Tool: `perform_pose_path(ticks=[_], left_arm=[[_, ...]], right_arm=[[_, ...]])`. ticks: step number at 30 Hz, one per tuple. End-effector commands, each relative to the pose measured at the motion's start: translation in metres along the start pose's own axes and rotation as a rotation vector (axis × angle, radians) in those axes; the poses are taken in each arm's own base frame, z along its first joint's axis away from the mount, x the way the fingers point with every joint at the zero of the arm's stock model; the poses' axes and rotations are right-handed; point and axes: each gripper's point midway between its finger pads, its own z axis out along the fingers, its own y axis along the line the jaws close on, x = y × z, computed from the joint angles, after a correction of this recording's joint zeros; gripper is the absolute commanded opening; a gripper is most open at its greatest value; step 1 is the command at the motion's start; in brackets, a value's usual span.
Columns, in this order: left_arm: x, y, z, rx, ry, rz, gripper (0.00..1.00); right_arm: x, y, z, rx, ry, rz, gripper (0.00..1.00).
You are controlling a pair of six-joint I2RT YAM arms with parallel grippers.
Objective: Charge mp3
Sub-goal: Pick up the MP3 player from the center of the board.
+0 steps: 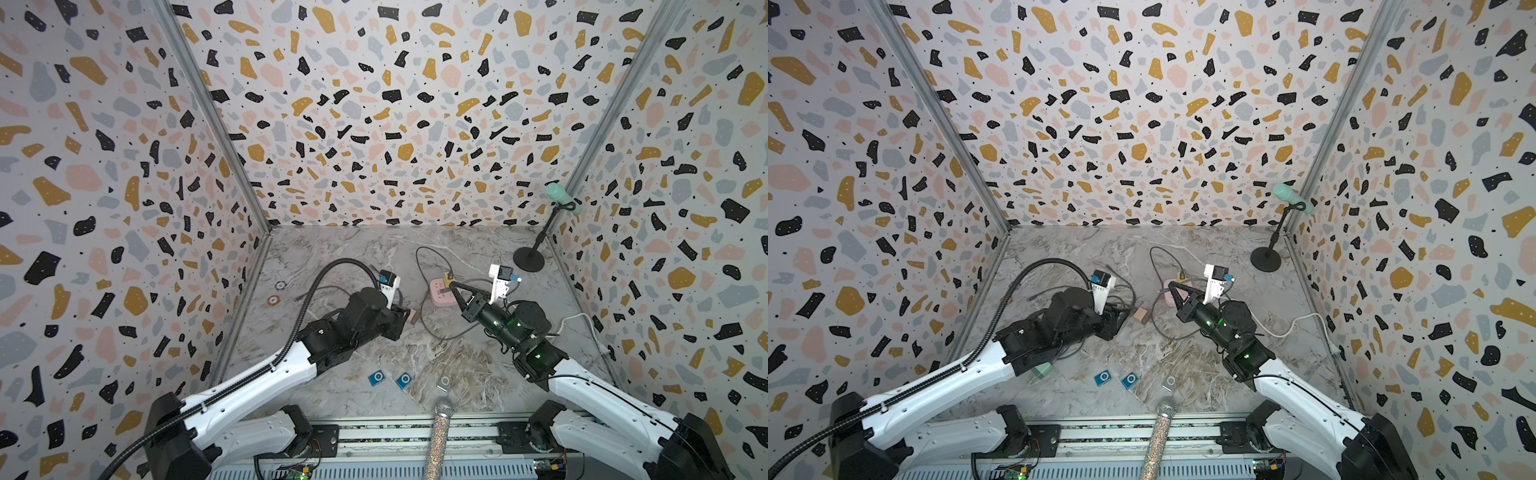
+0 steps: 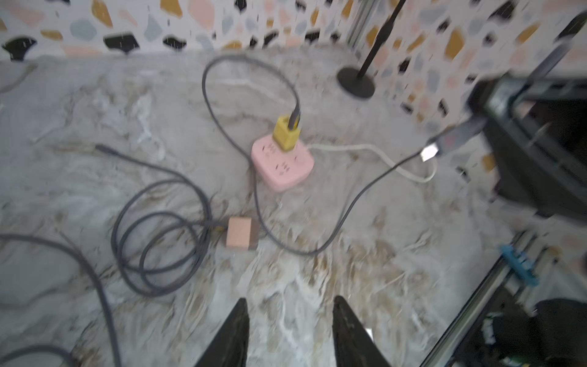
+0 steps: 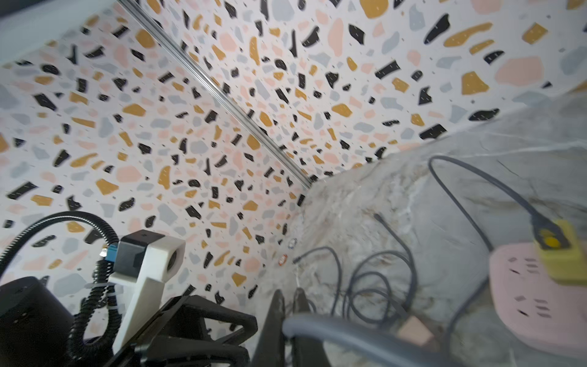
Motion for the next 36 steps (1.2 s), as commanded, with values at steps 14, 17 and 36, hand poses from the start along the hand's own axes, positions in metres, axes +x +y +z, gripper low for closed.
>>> perform_pose_path(ticks=[14,17,36], left_arm=[[0.147,0.000,0.047,-0.150,0.485,0.271,0.52],[0.155,-0.003,0.057,-0.139,0.499,0.289,0.56],[0.181,-0.021,0.076,-0.068,0.560,0.302,0.55]], right_arm=[[0.050,-0.066,-0.017,0.175,0.215,0.001,0.00],[0.055,-0.070,-0.019,0.186,0.227,0.005,0.00],[0.061,-0.082,-0.027,0.226,0.234,0.013,0.00]])
